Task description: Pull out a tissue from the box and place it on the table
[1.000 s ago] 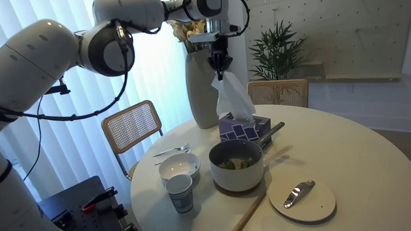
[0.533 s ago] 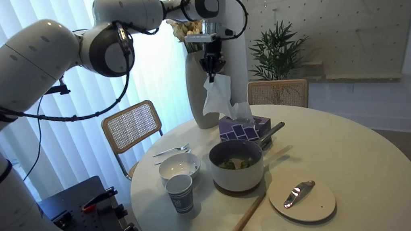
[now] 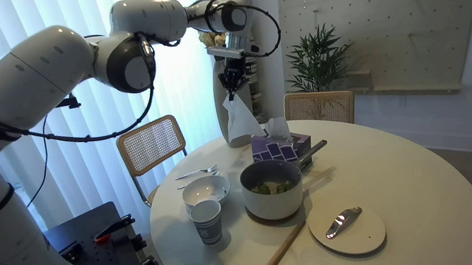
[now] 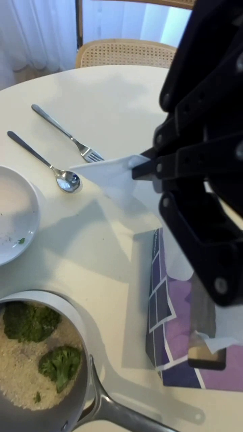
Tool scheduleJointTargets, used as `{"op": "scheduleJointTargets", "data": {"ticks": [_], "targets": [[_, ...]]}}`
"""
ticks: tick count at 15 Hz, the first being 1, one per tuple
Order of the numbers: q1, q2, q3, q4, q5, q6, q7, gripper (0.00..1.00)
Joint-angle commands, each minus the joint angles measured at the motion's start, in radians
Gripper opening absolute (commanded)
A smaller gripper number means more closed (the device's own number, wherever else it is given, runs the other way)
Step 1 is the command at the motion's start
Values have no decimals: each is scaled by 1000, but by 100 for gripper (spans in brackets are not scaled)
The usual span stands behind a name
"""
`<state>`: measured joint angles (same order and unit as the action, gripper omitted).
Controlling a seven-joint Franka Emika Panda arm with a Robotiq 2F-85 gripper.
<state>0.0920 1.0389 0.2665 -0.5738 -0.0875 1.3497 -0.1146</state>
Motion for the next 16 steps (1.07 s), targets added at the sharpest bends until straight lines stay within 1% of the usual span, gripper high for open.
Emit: {"op": "scheduleJointTargets", "data": {"ticks": [1, 6, 12, 16], "targets": [[4, 10, 33, -23, 17, 7, -37, 0], [8, 43, 90, -30, 21, 16, -86, 0], [-1, 71, 164, -53, 29, 109, -153, 0], [-8, 95, 212, -79, 44, 174, -220, 0]]}}
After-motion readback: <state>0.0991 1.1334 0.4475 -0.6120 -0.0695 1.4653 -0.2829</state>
